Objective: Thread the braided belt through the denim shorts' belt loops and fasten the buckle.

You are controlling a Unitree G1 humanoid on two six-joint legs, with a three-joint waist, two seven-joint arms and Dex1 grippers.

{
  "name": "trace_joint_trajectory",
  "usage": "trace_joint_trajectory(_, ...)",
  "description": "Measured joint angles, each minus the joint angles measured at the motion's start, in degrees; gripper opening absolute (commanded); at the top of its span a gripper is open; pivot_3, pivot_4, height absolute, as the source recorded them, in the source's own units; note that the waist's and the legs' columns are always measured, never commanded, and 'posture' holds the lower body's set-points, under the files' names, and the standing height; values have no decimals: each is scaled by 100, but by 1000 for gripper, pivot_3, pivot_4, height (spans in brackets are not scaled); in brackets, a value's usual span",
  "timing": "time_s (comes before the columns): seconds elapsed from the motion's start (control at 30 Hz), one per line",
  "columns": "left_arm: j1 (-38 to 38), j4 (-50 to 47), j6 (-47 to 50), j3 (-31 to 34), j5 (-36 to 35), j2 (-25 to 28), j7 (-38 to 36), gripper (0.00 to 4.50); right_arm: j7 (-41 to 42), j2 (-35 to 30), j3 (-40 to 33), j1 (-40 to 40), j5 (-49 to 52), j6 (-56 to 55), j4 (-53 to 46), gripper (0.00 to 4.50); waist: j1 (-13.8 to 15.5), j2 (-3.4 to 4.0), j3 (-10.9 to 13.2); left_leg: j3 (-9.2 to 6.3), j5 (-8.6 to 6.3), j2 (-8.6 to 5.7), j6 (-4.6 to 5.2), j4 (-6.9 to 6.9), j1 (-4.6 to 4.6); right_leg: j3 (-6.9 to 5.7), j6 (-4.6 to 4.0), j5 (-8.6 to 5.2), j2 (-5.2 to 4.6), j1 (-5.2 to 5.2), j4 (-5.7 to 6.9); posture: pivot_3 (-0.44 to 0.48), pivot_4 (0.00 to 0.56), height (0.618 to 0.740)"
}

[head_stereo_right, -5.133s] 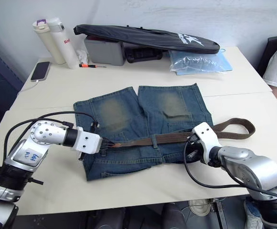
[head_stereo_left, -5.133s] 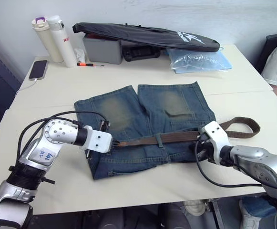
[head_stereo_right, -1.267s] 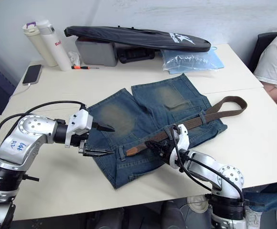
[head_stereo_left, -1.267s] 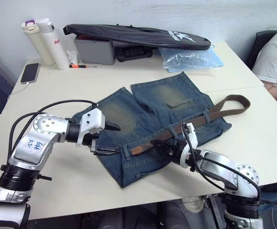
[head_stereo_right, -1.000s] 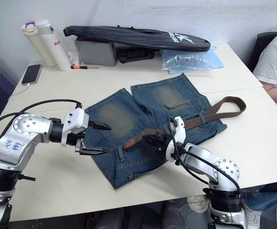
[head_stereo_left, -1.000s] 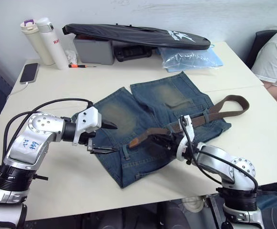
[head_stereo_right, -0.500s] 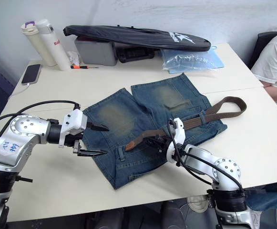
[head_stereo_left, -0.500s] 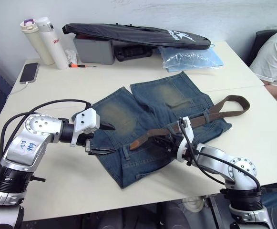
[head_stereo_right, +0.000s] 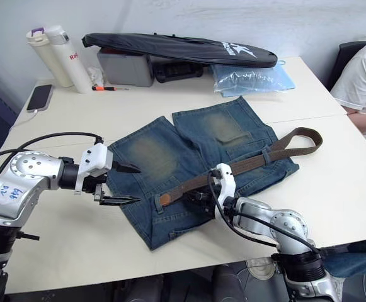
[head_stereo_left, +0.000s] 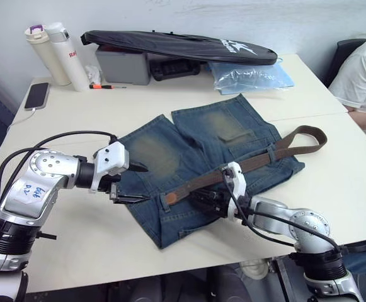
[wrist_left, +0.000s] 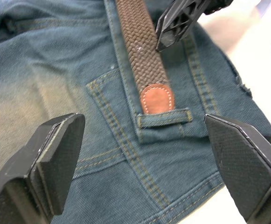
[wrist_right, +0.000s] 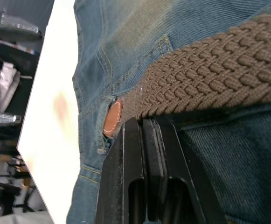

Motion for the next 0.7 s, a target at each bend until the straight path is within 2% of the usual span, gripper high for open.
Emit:
trace_joint_trajectory(0.27, 52, -44, 233, 3, -4, 187, -48, 4500, 735, 528, 262, -198, -1082, -38, 189, 90, -51, -16, -8, 8, 0, 17, 0, -15, 23, 0, -13, -7, 10, 2, 8, 0, 150, 740)
trace_joint_trajectory(0.57, 147, -230, 382, 10, -44, 351, -101, 4500, 1299, 810, 338, -212, -1375, 155, 225, 90, -133, -19, -6, 13, 0, 34, 0, -45, 38, -3, -35, -20, 22, -2, 42, 0, 150, 740)
trace_joint_trajectory(0.7, 170, -238, 411, 23, -47, 369, -98, 4500, 1585, 979, 663, -631, -2025, 199, 628, 90, -168, -41, -17, 29, 0, 54, -1, -45, 52, -1, -49, -28, 35, 0, 38, 0, 150, 740)
